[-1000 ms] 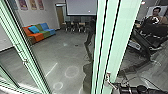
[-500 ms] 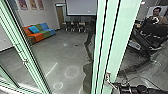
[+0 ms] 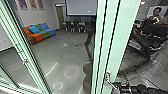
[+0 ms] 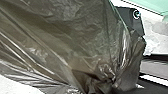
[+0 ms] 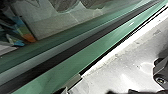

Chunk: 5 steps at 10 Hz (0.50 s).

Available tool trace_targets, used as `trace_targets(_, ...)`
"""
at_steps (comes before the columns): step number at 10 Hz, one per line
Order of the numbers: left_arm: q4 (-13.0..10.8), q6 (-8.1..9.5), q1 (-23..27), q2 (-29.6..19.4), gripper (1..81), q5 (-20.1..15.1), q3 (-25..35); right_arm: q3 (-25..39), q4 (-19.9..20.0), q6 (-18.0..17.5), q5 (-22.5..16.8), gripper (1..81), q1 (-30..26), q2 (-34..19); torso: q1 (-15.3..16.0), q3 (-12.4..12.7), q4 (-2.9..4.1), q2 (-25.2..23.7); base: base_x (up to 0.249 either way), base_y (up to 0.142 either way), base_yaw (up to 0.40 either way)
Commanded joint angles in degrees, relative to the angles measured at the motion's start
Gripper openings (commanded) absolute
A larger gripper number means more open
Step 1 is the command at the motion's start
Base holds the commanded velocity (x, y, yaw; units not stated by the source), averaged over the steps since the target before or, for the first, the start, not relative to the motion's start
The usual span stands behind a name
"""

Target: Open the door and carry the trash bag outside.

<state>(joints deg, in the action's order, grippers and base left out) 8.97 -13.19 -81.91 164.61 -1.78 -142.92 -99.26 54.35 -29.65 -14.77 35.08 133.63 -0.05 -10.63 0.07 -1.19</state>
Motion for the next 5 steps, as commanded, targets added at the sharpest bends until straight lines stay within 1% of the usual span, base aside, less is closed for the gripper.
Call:
trace_targets(1, 0.1, -0.08, 2.0, -0.7, 1.0, -4.1, 0.5, -8.7, 1.1, -3.6, 6.8, 81.1, -10.7, -5.5, 0.1, 0.0, 0.0, 0.0, 0.0, 0.0, 0.0)
trace_targets(5, 0.0, -0.08, 2.0, -0.7, 1.0, -4.1, 0.5, -9.5, 0.8, -3.7, 6.2, 81.1, -10.7, -5.1, 0.1, 0.0, 0.0, 0.0, 0.0, 0.0, 0.0)
